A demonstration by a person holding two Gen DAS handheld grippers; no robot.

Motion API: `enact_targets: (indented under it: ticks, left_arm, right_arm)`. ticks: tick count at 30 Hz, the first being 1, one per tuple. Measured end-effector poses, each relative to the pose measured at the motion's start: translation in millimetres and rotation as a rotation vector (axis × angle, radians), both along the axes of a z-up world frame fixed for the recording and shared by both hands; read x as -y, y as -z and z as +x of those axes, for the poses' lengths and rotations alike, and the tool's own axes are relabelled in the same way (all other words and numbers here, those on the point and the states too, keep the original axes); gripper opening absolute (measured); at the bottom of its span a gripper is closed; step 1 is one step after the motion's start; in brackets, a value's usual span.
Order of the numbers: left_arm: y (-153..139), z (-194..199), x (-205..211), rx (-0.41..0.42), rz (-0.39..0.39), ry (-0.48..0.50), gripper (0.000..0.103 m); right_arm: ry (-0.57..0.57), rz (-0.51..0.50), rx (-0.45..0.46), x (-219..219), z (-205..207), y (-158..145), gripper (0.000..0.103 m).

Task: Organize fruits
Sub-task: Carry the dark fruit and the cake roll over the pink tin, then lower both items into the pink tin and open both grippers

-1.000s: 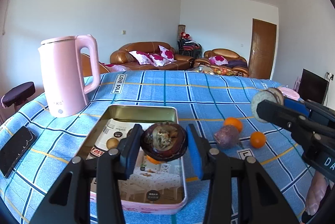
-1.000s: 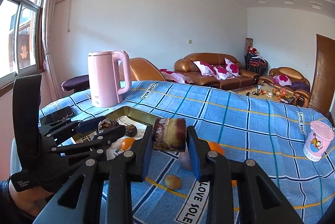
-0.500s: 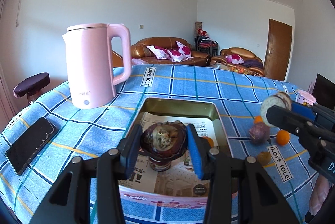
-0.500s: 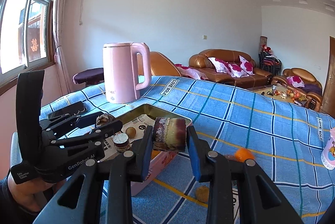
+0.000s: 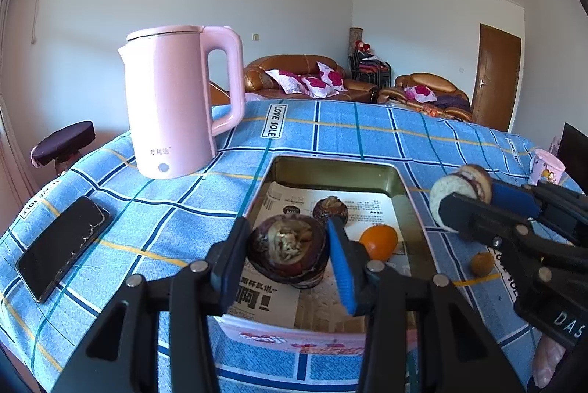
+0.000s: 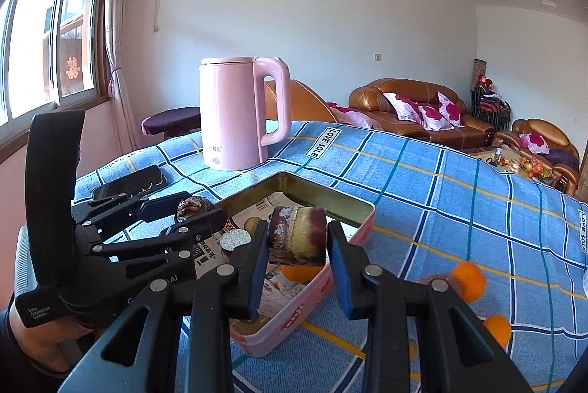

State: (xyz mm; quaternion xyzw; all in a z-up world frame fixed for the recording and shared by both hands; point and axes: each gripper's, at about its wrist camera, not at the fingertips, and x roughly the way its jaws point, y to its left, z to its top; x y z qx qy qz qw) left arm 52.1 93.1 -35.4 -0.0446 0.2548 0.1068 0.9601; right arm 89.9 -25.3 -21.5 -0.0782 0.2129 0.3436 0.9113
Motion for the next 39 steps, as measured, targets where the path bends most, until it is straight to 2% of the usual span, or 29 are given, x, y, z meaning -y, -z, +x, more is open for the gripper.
enact_targets:
  ticks: [23,31,39]
  left_arm:
    - [11,6,-3,-0.052,0.006,0.013,0.045]
    - [17,11,-4,-0.095,0.006,0.012,0.045]
    - [17,10,-5,-0.096,0.009,0.002,0.046]
  right_arm:
    - [-0.028,-0.060,-0.068,-27,11,29,0.034]
    - [-0.032,-0.077,-0.122,-30,20,33,0.034]
    - [-0.034,-0.083,-0.146,-32,23,36,0.034]
